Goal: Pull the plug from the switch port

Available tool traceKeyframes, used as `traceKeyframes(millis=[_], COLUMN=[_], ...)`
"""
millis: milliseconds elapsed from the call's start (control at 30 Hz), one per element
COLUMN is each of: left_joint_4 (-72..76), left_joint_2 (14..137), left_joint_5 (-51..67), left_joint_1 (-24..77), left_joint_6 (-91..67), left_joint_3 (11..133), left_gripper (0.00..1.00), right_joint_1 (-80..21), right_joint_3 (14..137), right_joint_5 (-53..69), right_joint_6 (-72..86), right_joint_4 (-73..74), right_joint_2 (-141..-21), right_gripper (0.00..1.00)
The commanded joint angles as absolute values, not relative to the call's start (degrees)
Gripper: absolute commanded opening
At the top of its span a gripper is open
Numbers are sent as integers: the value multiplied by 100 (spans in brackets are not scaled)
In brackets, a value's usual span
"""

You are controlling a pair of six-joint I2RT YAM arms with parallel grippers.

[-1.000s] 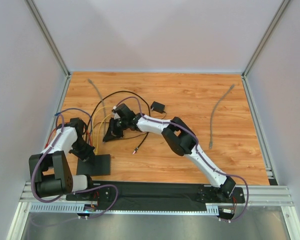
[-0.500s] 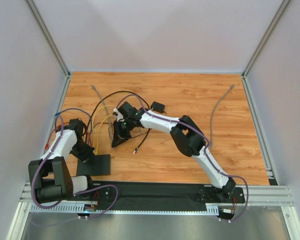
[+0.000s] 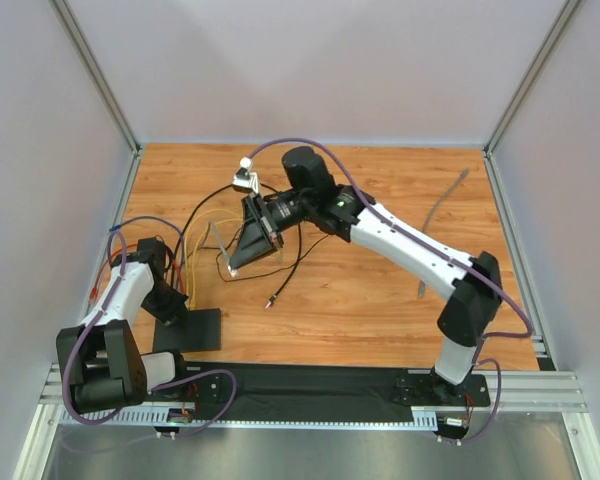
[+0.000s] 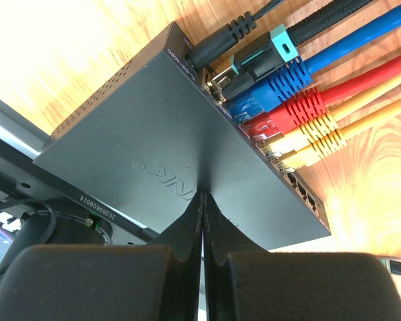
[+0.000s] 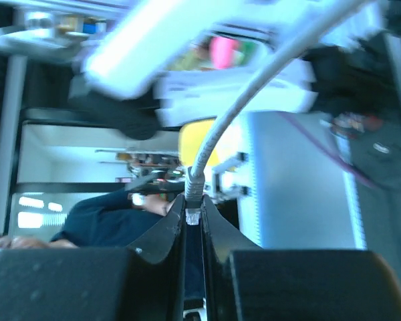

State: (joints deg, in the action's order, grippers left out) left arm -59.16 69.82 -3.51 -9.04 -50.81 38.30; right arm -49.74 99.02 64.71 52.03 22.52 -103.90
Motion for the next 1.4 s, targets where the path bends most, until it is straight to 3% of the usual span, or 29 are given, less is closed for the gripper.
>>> traceKeyframes(millis=[0,167,233,367,533,733,867,1033,1167,1367], left_joint_4=[-5669,-5686,-5695,-5660,-5590,-5616,-5476,-5405,-5283,-5474], left_joint_2=[6908,6864,6864,6847,6680,6162,6082,6047,5959,5924], left_joint_5=[-448,-422,-404,-360,-255,-334,-194,-35,175,-191], left_joint_1=[-932,-932,-932,-932,-932,-932,-932,-923,-932,-932], left_joint_6=[-5054,-5036,-5019,-4975,-4887,-4703,-4466,-4254,-4079,-4051], left_joint_3=[3762,3779,3806,3788,3823,4113,4218,4298,4307,4570], left_gripper=[0,0,0,0,0,0,0,0,0,0], right_joint_1=[-4861,-4624,-4325,-3160,-1821,-643,-54,141,149,185], right_joint_3=[9904,10484,11087,11689,11497,9829,8273,6806,6127,6038], right_joint_5=[6918,6504,6076,5635,4267,3201,3515,3480,3156,2242], right_joint_6=[7663,7770,7104,6269,4462,3140,2567,2268,2197,2408], right_joint_4=[-211,579,1622,2924,4973,4266,3096,2778,2882,3909], right_joint_2=[-9775,-9361,-9176,-9018,-8930,-8737,-8981,-9070,-9044,-9771], right_gripper=[0,0,0,0,0,0,0,0,0,0])
